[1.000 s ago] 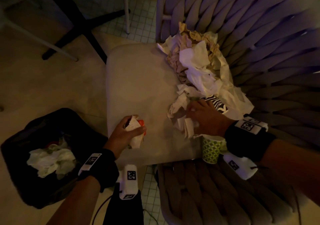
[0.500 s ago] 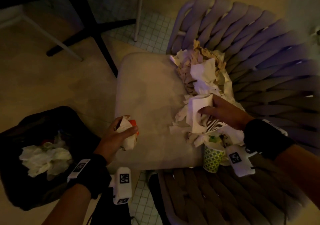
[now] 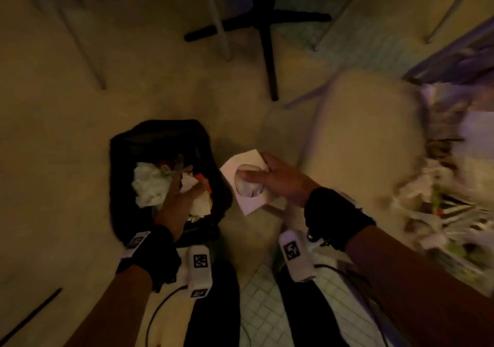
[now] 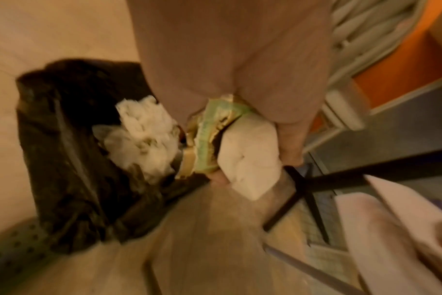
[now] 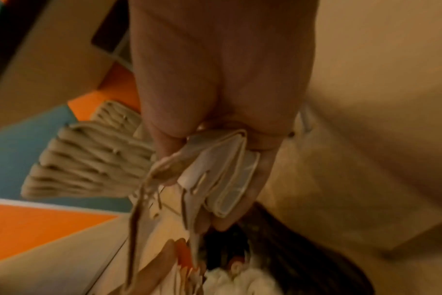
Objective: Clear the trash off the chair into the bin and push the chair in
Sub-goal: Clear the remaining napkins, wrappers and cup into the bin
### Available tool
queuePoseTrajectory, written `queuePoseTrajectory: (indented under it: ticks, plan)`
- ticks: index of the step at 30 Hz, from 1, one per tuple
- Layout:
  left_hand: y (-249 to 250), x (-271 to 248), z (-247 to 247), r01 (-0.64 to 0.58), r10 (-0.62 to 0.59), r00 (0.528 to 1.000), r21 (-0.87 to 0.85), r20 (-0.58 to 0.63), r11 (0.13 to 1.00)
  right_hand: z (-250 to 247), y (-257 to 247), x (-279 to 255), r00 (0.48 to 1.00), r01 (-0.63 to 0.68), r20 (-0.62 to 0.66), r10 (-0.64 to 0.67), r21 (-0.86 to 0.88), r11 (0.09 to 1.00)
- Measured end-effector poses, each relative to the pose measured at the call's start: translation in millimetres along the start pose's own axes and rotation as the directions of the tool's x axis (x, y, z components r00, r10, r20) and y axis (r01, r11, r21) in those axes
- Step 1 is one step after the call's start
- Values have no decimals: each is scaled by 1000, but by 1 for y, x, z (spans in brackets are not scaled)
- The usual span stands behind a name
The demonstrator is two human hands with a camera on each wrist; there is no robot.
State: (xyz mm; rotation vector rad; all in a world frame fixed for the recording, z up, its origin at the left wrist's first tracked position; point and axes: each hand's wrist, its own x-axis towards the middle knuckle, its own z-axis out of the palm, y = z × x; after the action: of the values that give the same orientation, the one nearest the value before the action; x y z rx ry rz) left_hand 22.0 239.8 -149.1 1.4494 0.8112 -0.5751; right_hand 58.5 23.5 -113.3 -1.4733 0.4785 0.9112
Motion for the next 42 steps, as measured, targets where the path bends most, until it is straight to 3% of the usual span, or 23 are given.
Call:
queuePoseTrajectory:
  ticks: [4,8,11,15,21,23,25,28,31,34,36,38,40,41,42]
  plan:
    - [-22,49,-86,47,-39,993,73,-115,996,90,33,88,992,-124,23,126,-78,989]
    - [-53,98,-151,93,-53,984,239,-171,966,143,72,152,967,-248,25,255,-151,957]
    - [-62,116,-171,123,-87,987,279,-136,952,168,81,172,972,-230,10,233,-139,963]
    - [-51,116,-162,74,-63,994,121,-90,990,179,66,175,970,-238,45,237,19,971]
    - [-39,99,-149,115,-107,993,175,-54,978,149,66,149,948,-314,52,314,-20,949]
    - [-37,89,-144,129,-136,990,184,25,975,133,66,128,933,-348,86,349,-28,937]
    - [-30,77,-124,96,-122,986,216,111,972,109,60,99,924,-368,99,369,-24,929]
    - [-15,59,-79,25,-67,988,289,137,957,67,55,62,928,-366,78,365,5,931]
    - [11,46,-17,-104,39,985,405,166,908,7,52,27,958,-284,-2,286,119,951]
    - [31,34,60,-282,180,950,454,256,845,-70,40,-25,975,-51,-202,87,176,983]
    - [40,22,103,-351,219,918,423,331,835,-118,29,-58,908,99,-416,-45,109,989]
    - [43,6,153,-371,198,895,424,399,826,-178,27,-94,703,106,-686,-188,-160,981]
    - [43,-10,199,-391,181,875,435,448,811,-233,32,-125,433,-4,-853,-292,-325,946]
    - [41,-16,218,-406,181,861,427,476,808,-258,39,-137,329,-82,-895,-301,-344,935]
    - [38,-22,238,-424,186,848,426,496,799,-281,45,-148,272,-167,-922,-276,-327,930]
